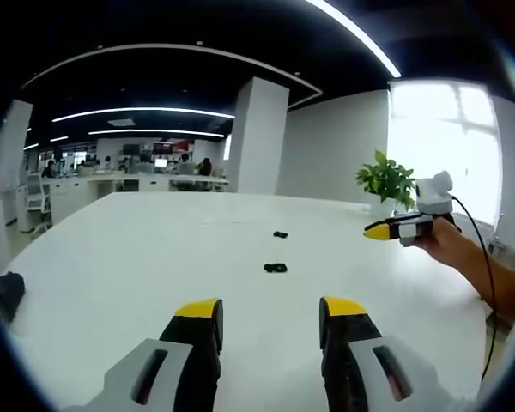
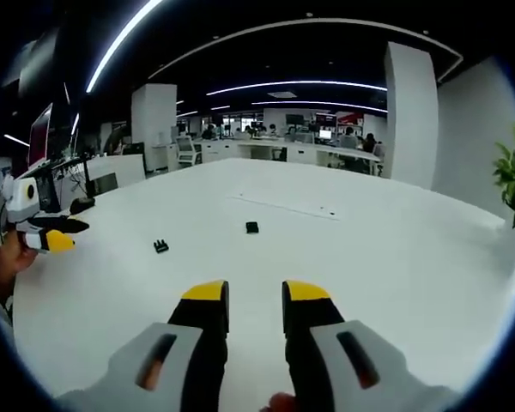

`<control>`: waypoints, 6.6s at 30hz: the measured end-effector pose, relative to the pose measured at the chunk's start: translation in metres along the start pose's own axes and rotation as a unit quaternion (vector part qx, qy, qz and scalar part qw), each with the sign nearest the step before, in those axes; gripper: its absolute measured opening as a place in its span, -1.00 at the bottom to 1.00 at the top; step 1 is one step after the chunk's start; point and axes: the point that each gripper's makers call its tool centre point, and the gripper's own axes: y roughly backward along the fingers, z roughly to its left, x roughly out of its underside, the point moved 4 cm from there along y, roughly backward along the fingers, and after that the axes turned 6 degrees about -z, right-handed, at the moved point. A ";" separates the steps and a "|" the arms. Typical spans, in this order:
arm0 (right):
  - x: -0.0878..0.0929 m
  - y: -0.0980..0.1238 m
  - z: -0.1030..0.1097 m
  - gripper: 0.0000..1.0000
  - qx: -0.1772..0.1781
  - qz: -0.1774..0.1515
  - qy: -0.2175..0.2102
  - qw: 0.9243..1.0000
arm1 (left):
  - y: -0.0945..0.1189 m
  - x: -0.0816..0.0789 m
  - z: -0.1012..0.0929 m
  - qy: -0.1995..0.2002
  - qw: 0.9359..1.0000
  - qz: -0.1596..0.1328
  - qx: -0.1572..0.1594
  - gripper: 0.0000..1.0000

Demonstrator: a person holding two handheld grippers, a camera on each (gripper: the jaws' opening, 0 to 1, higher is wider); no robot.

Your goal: Snap the two parts of the plastic buckle together until the buckle closes and remains connected.

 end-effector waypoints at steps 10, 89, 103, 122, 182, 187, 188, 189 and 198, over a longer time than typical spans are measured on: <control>-0.005 -0.017 -0.006 -0.51 -0.005 0.005 -0.003 1.000 | 0.001 0.004 0.000 0.004 1.000 0.004 0.003 -0.11; 0.000 -0.159 0.006 -0.56 -0.053 0.046 0.007 0.998 | 0.025 0.005 0.009 0.017 0.999 0.002 -0.027 -0.09; 0.004 -0.170 0.008 -0.58 -0.048 0.052 0.013 0.997 | 0.028 0.005 0.014 0.019 0.999 0.001 -0.033 -0.09; 0.003 -0.176 0.008 -0.69 -0.038 0.043 0.008 0.998 | 0.027 0.005 0.014 0.016 0.999 0.005 -0.032 -0.10; -0.007 -0.150 -0.003 -0.75 -0.048 0.022 0.009 0.999 | 0.025 0.003 0.006 0.018 1.000 -0.001 -0.024 -0.10; -0.003 -0.140 -0.003 -0.75 -0.048 0.026 0.008 0.998 | 0.022 0.001 0.004 0.013 1.000 -0.001 -0.019 -0.10; -0.002 -0.137 -0.004 -0.75 -0.048 0.028 0.009 0.998 | 0.021 0.000 0.003 0.013 1.000 -0.002 -0.018 -0.10; -0.002 -0.135 -0.004 -0.75 -0.046 0.028 0.011 0.999 | 0.020 0.000 0.002 0.013 1.000 -0.001 -0.017 -0.10; 0.001 -0.104 0.004 -0.75 -0.054 0.028 0.015 0.998 | 0.011 0.001 -0.003 0.008 1.000 0.009 -0.006 -0.10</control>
